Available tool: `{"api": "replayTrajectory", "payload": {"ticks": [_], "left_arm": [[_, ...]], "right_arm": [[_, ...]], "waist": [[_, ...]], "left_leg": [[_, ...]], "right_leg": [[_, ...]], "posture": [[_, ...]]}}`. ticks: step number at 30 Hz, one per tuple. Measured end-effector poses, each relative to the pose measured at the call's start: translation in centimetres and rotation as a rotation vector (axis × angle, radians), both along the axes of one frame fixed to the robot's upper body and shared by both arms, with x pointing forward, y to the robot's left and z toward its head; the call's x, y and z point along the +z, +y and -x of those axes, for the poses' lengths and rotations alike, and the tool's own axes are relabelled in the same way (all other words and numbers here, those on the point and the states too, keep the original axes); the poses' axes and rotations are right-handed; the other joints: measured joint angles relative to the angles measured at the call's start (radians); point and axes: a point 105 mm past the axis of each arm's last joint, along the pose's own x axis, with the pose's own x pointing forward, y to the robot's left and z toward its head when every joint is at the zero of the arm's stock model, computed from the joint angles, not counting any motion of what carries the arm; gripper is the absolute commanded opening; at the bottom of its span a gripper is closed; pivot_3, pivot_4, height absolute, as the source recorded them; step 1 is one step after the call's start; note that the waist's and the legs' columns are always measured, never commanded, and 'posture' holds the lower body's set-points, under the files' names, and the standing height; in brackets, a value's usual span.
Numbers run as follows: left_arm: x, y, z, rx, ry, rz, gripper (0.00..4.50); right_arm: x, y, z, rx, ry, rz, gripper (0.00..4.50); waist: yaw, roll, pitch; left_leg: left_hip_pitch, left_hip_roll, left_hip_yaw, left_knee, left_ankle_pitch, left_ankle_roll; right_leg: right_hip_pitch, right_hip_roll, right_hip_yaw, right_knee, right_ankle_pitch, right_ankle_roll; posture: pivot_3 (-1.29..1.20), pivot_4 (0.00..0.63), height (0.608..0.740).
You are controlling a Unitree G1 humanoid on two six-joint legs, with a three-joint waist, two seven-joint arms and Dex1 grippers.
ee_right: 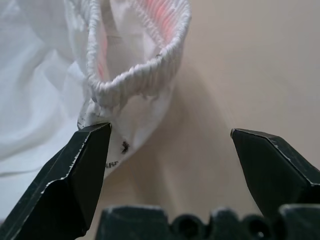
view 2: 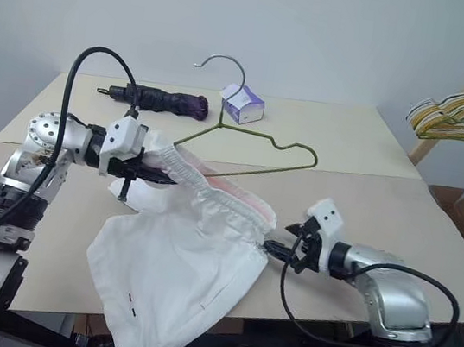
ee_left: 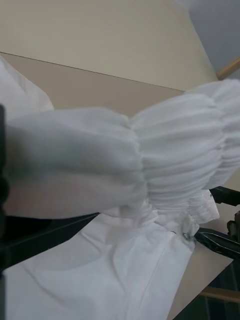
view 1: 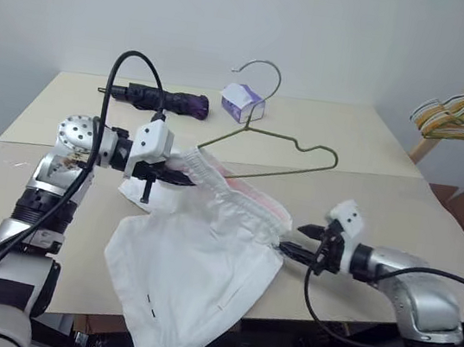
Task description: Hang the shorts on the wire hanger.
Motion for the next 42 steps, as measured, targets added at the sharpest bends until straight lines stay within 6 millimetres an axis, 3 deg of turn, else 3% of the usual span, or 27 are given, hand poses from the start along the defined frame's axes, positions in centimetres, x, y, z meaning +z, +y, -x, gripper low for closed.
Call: {"api": "replayTrajectory", "payload": {"ticks": [2, 5, 8, 16, 19, 24, 29, 32, 41, 42], "left_arm": [[0.0, 0.0, 0.0, -0.003, 0.001, -0.002, 0.02], [0.0, 0.0, 0.1, -0.006, 0.000, -0.003, 0.02], [0.2, -0.1, 0.2, -0.012, -0.007, -0.005, 0.02], [0.3, 0.0, 0.2, -0.008, -0.012, -0.007, 0.02], [0.3, 0.0, 0.2, -0.009, -0.013, -0.007, 0.02], [0.2, -0.1, 0.2, -0.012, -0.014, -0.002, 0.02], [0.2, -0.1, 0.2, -0.011, -0.013, -0.004, 0.02], [0.2, -0.1, 0.2, -0.011, -0.013, -0.005, 0.02], [0.2, 0.4, 0.3, -0.011, -0.008, -0.023, 0.02], [0.2, 0.5, 0.3, -0.011, -0.007, -0.028, 0.02]], "right_arm": [[-0.2, 0.9, -0.1, -0.002, 0.020, -0.022, 4.44], [0.1, 2.0, -0.2, 0.019, 0.034, -0.057, 3.91], [0.1, 2.0, 0.0, 0.025, 0.050, -0.065, 3.91], [1.0, -1.3, 1.0, 0.014, 0.055, -0.054, 3.91], [1.0, -0.3, 1.9, 0.072, 0.066, -0.076, 3.91], [0.4, 2.4, 0.8, 0.035, 0.071, -0.083, 3.91], [0.0, 3.5, -0.2, -0.047, 0.086, -0.063, 3.91], [-0.4, 3.9, -0.4, -0.067, 0.106, -0.062, 3.30], [-0.3, 2.7, -0.9, -0.107, 0.101, -0.056, 0.22], [-0.2, 2.4, -1.0, -0.112, 0.093, -0.052, 0.04]], "waist": [[0.000, 0.000, 0.000], [0.000, 0.000, 0.000], [0.003, 0.000, 0.000], [0.005, 0.000, 0.000], [-0.003, 0.000, 0.000], [-0.002, 0.000, 0.000], [0.004, 0.000, 0.000], [0.004, 0.000, 0.000], [0.001, 0.000, 0.000], [0.001, 0.000, 0.000]], "left_leg": [[0.000, 0.000, 0.000, 0.000, 0.000, 0.000], [0.000, 0.000, 0.000, 0.000, 0.000, 0.000], [-0.001, 0.000, 0.000, 0.000, 0.000, 0.000], [0.000, 0.000, 0.000, 0.000, 0.000, 0.000], [0.000, 0.001, -0.001, 0.000, 0.000, 0.000], [0.000, 0.001, -0.001, 0.000, 0.000, 0.000], [-0.001, 0.000, -0.001, 0.000, 0.000, 0.000], [-0.001, 0.000, -0.001, 0.000, 0.000, 0.000], [-0.001, 0.000, -0.001, 0.000, 0.000, 0.001], [-0.001, 0.000, -0.001, 0.000, 0.000, 0.000]], "right_leg": [[0.000, 0.000, 0.000, 0.000, 0.000, 0.000], [0.000, 0.000, 0.000, 0.000, 0.000, 0.000], [0.000, 0.000, 0.000, 0.000, 0.000, 0.000], [0.000, 0.000, 0.000, 0.000, 0.000, 0.001], [0.000, 0.001, 0.000, 0.000, 0.000, 0.001], [0.000, 0.001, 0.000, 0.000, 0.000, 0.001], [0.000, 0.000, 0.000, 0.000, 0.001, -0.001], [0.000, 0.000, 0.000, 0.000, 0.001, -0.001], [0.000, 0.000, 0.000, 0.000, 0.001, -0.001], [0.000, 0.000, 0.000, 0.000, 0.001, -0.001]], "posture": [[-0.05, 0.000, 0.740], [-0.04, 0.000, 0.740], [-0.04, 0.000, 0.740], [-0.04, 0.000, 0.740], [-0.05, 0.000, 0.740], [-0.05, 0.000, 0.740], [-0.04, 0.000, 0.740], [-0.04, 0.000, 0.740], [-0.04, 0.000, 0.740], [-0.04, 0.000, 0.740]]}}
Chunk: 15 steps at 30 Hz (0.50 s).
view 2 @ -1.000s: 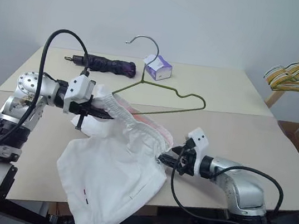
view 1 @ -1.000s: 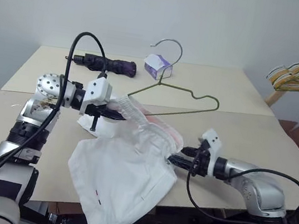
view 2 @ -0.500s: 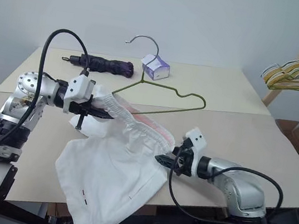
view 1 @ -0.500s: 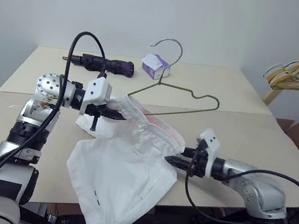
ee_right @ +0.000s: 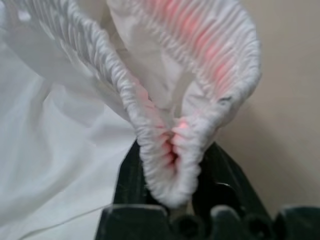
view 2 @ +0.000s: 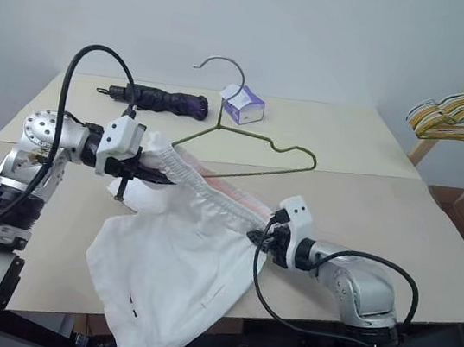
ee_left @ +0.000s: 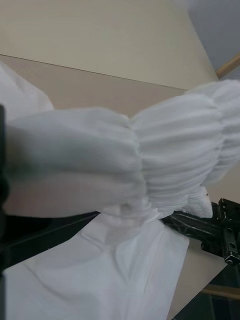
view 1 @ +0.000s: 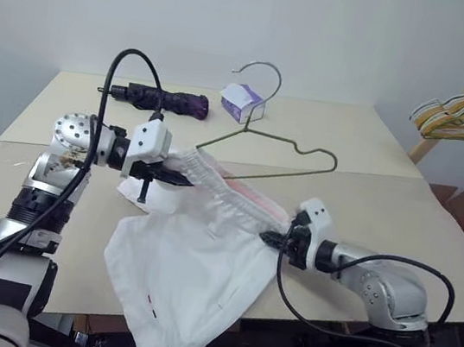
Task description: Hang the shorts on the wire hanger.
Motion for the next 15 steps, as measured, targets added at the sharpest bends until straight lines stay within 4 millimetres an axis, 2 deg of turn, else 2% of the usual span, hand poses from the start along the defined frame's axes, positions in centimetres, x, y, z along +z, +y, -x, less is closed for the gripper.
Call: {"api": "replayTrajectory", "payload": {"ticks": [4, 7, 15], "left_arm": [[-0.2, 0.7, 0.5, -0.031, -0.005, -0.040, 0.02], [-1.2, 2.0, 1.6, -0.083, -0.003, -0.120, 0.02], [-1.9, 2.3, 1.8, -0.108, -0.040, -0.154, 0.02]], "right_arm": [[0.4, -0.7, -0.5, 0.004, -0.014, 0.003, 0.04], [1.0, -2.4, -1.1, -0.012, -0.029, 0.024, 0.04], [2.5, -3.4, -1.5, 0.047, -0.065, 0.019, 0.04]], "waist": [[-0.003, 0.000, 0.000], [-0.002, 0.000, 0.000], [0.002, 0.000, 0.000]], "left_leg": [[0.000, 0.000, 0.000, 0.000, 0.000, 0.000], [0.000, 0.000, 0.000, 0.000, 0.000, 0.000], [0.000, 0.000, 0.000, 0.000, 0.000, 0.000]], "right_leg": [[0.000, 0.000, 0.000, 0.000, 0.000, 0.000], [0.000, 0.000, 0.000, 0.000, 0.000, 0.000], [0.000, 0.000, 0.000, 0.000, 0.000, 0.000]], "posture": [[-0.04, 0.000, 0.740], [-0.04, 0.000, 0.740], [-0.03, 0.000, 0.740]]}}
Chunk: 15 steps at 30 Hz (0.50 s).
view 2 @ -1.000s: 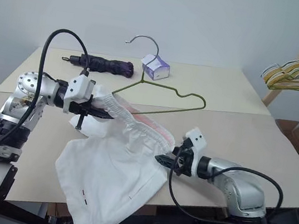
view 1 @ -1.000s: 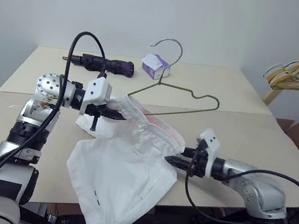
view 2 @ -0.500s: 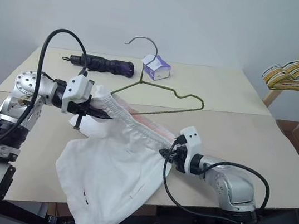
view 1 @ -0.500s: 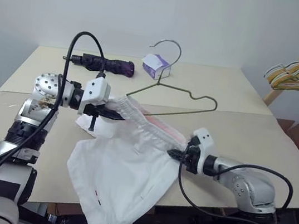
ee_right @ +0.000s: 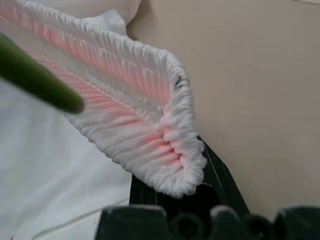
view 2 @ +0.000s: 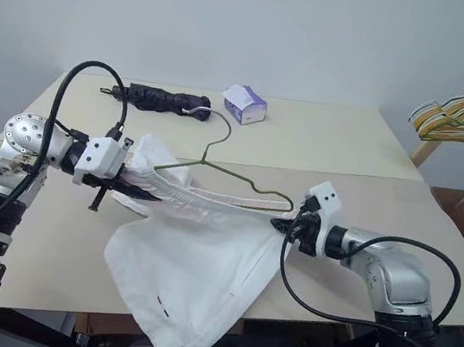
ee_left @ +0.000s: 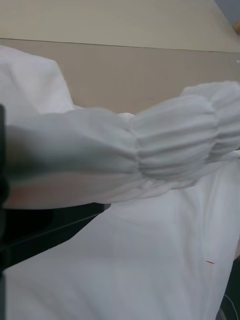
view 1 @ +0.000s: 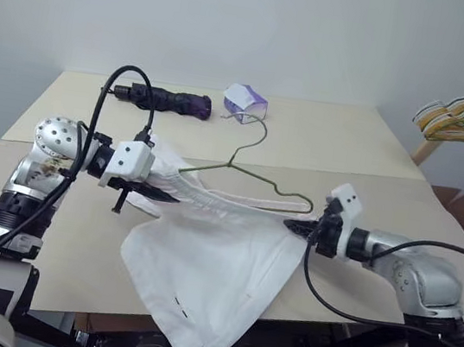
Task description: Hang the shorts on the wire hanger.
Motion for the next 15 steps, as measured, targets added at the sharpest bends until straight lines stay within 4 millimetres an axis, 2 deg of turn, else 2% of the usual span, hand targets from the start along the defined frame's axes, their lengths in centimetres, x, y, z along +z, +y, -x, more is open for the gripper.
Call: {"api": "replayTrajectory", "payload": {"ticks": [10, 15], "left_arm": [[-1.1, 0.7, -0.3, 0.035, -0.019, -0.070, 0.02], [-2.6, 1.7, -0.4, 0.045, -0.011, -0.153, 0.02]], "right_arm": [[0.6, -0.8, 0.1, 0.028, -0.028, 0.028, 0.04], [1.4, -0.5, 0.6, 0.057, -0.077, 0.050, 0.04]], "waist": [[-0.001, 0.000, 0.000], [-0.003, 0.000, 0.000]], "left_leg": [[0.000, 0.000, 0.000, 0.000, 0.000, 0.000], [0.000, 0.000, 0.000, 0.000, 0.000, 0.000]], "right_leg": [[0.000, 0.000, 0.000, 0.000, 0.000, 0.000], [0.000, 0.000, 0.000, 0.000, 0.000, 0.000]], "posture": [[-0.05, 0.000, 0.740], [-0.06, 0.000, 0.740]]}}
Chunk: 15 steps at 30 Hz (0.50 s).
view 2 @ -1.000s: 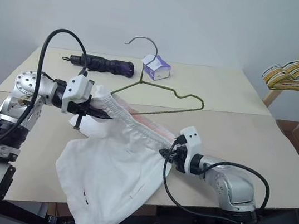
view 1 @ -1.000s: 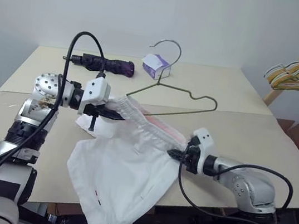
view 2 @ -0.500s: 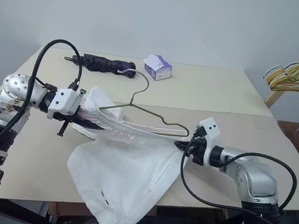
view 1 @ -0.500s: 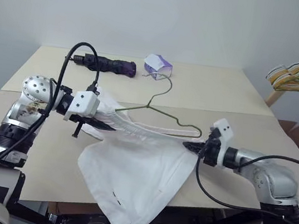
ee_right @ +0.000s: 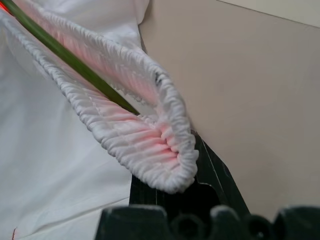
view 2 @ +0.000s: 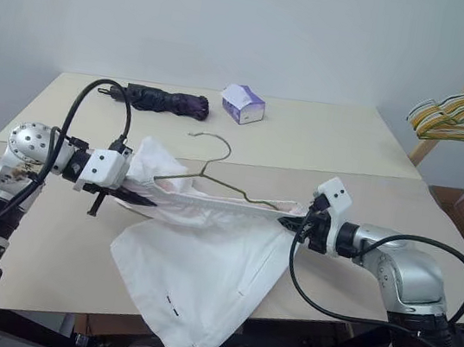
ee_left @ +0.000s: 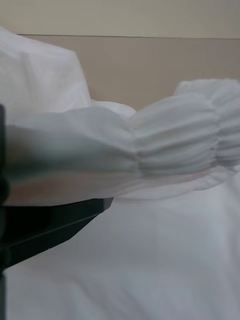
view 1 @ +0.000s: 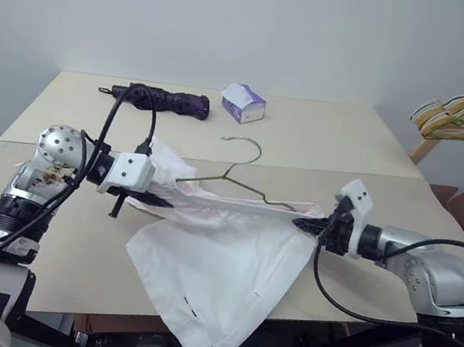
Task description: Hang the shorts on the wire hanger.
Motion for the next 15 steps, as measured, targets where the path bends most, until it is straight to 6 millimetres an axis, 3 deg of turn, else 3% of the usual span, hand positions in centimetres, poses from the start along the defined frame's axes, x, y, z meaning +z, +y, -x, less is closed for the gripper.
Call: {"api": "replayTrajectory", "payload": {"ticks": [5, 11, 14, 15], "left_arm": [[-0.6, 0.2, -0.6, 0.021, -0.011, -0.029, 0.02], [0.0, -1.9, -1.7, 0.087, 0.030, 0.076, 0.02], [0.1, -2.8, -1.8, 0.108, 0.061, 0.113, 0.02], [0.2, -2.9, -1.8, 0.109, 0.065, 0.118, 0.02]], "right_arm": [[1.2, 0.9, 0.5, 0.047, -0.071, 0.031, 0.04], [2.3, 2.6, 2.1, 0.143, -0.176, 0.116, 0.04], [1.8, 3.7, 2.3, 0.162, -0.215, 0.170, 0.04], [1.4, 4.0, 2.2, 0.153, -0.221, 0.179, 0.29]], "waist": [[0.001, 0.000, 0.000], [0.003, 0.000, 0.000], [-0.003, 0.000, 0.000], [-0.006, 0.000, 0.000]], "left_leg": [[0.000, 0.000, 0.000, 0.000, 0.000, 0.000], [-0.001, 0.000, 0.000, 0.000, 0.000, 0.000], [0.000, 0.000, 0.000, 0.000, 0.000, 0.000], [0.000, 0.000, 0.000, 0.000, 0.000, 0.000]], "right_leg": [[0.000, 0.000, 0.000, 0.000, 0.000, 0.000], [0.000, 0.000, 0.000, 0.000, -0.002, 0.004], [0.000, 0.000, 0.000, 0.000, -0.002, 0.004], [-0.001, 0.000, 0.000, 0.000, -0.002, 0.004]], "posture": [[-0.06, 0.000, 0.740], [-0.07, 0.000, 0.740], [-0.07, 0.000, 0.740], [-0.07, 0.000, 0.740]]}}
